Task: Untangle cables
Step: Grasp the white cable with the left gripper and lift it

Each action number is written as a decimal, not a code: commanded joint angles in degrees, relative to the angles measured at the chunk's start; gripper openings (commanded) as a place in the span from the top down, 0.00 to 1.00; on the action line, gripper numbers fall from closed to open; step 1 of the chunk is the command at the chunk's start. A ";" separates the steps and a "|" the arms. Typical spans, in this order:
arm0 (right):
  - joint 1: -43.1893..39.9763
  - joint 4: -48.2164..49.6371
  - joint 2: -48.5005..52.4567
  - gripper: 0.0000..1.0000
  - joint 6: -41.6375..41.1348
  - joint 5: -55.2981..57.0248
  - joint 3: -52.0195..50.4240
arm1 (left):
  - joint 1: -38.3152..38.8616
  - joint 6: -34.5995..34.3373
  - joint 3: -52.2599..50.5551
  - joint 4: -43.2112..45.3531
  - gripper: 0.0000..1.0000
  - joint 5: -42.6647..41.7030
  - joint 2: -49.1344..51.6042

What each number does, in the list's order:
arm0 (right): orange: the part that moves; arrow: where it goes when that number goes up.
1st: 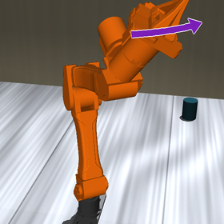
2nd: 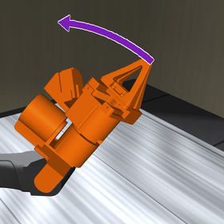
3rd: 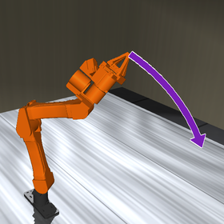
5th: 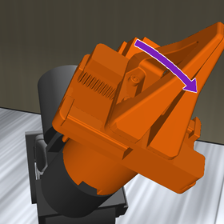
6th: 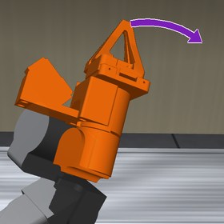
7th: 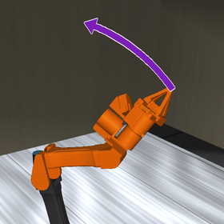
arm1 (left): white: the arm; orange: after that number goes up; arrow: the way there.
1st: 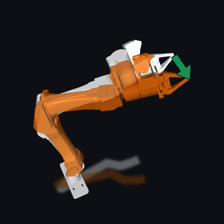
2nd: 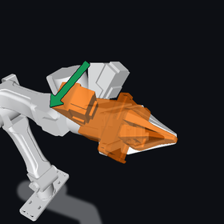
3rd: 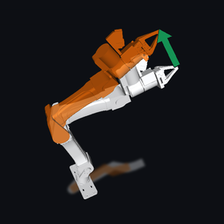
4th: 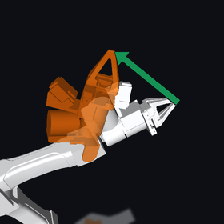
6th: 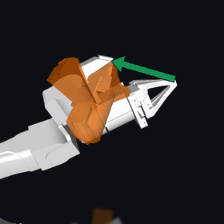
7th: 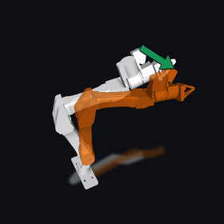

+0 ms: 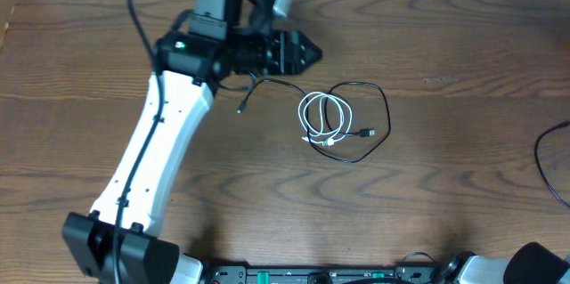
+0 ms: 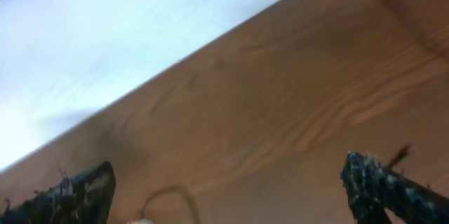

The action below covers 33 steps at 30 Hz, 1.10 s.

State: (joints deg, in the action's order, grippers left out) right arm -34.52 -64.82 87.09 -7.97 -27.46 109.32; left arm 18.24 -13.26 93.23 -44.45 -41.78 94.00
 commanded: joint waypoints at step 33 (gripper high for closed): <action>6.95 -5.03 0.83 0.06 5.51 -2.56 -5.55 | 14.16 -6.71 1.31 -1.77 0.93 30.86 21.99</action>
State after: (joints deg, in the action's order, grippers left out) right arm -28.84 -69.63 87.77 -3.33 -29.98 104.47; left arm 33.39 -20.80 93.23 -46.11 -11.81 120.77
